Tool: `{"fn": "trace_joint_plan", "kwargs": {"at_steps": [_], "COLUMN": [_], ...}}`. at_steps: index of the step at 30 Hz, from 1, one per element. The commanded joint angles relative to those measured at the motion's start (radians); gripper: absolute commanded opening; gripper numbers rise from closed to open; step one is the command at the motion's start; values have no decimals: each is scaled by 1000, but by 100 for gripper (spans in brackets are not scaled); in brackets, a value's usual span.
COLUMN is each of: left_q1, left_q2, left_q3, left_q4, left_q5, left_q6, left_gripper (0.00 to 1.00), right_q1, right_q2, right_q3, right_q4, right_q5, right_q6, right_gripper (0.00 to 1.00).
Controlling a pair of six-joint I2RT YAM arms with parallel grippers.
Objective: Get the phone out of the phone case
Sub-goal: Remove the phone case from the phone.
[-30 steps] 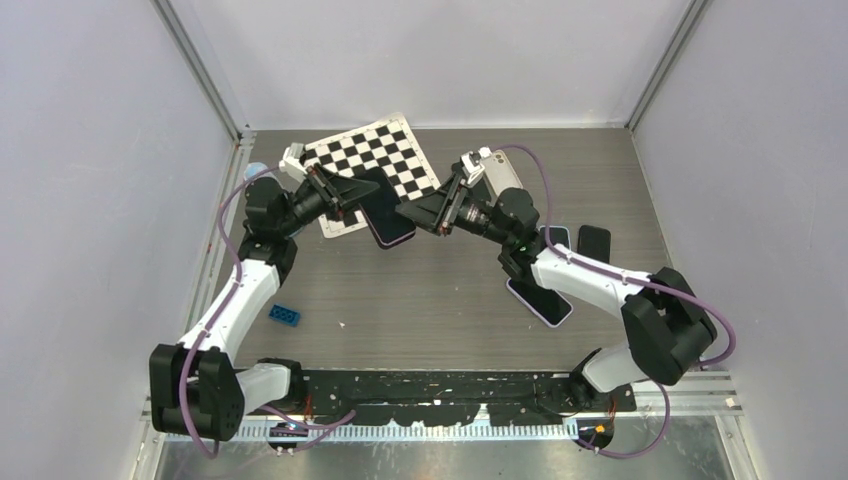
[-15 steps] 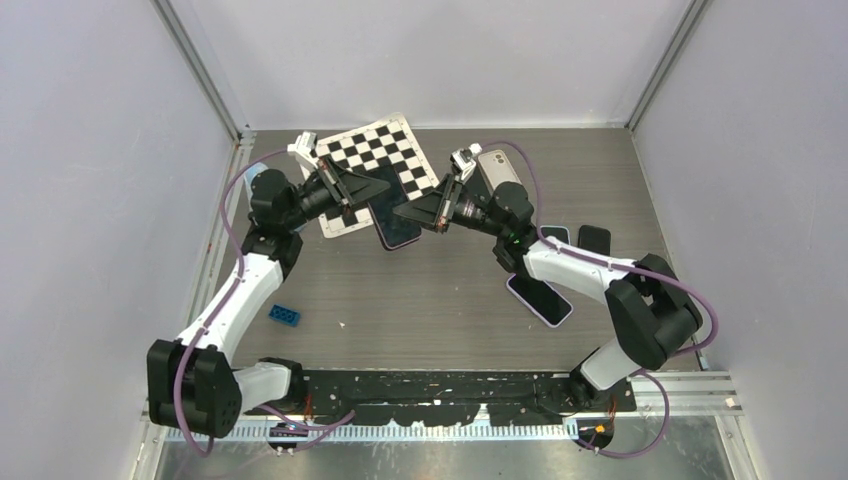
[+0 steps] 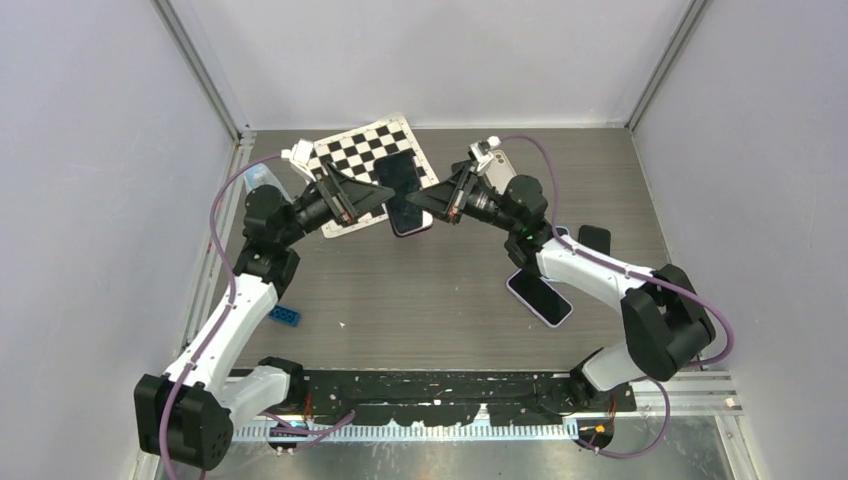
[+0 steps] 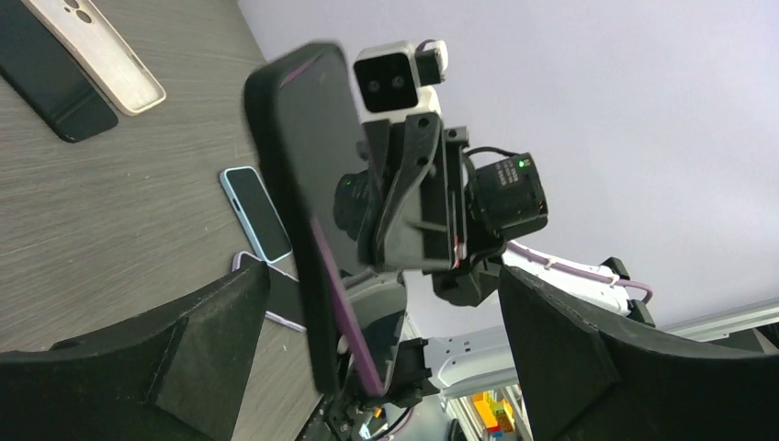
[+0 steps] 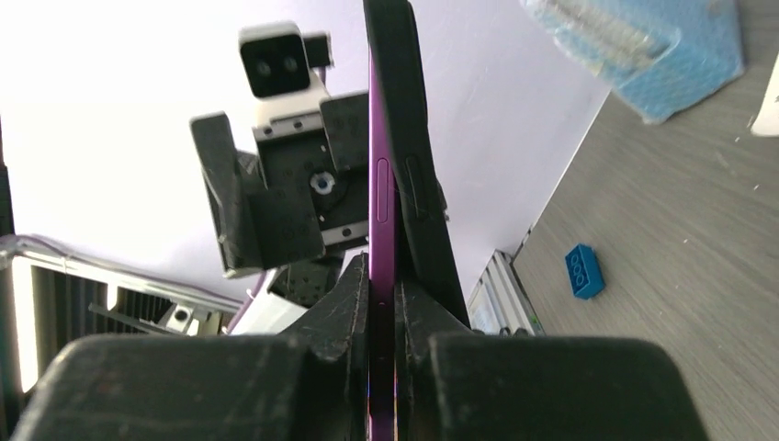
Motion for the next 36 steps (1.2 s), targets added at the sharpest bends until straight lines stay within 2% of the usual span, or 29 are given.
{"fn": "trace_joint_plan", "kwargs": {"at_steps": [1, 5, 9, 11, 14, 29, 36], "left_q1": [9, 9, 9, 5, -5, -8, -15], "left_q2": [-10, 8, 42, 71, 103, 115, 134], "left_q3": [-27, -71, -60, -45, -40, -46, -45], "left_q4": [37, 151, 217, 231, 285, 312, 337], "left_q5": [6, 53, 78, 112, 149, 165, 172], "left_q6": [44, 45, 52, 51, 34, 19, 6], "left_gripper": [98, 97, 74, 69, 68, 74, 61], "right_q1": [-41, -59, -69, -73, -75, -80, -80], "right_q2": [-98, -128, -132, -127, -120, -71, -64], "right_q3": [34, 35, 39, 40, 41, 42, 40], "right_q4": [81, 81, 103, 128, 158, 194, 212], "right_q5": [28, 29, 27, 25, 20, 12, 5], "right_q6": [49, 62, 91, 114, 139, 161, 163], "right_gripper": [1, 1, 1, 1, 1, 1, 1]}}
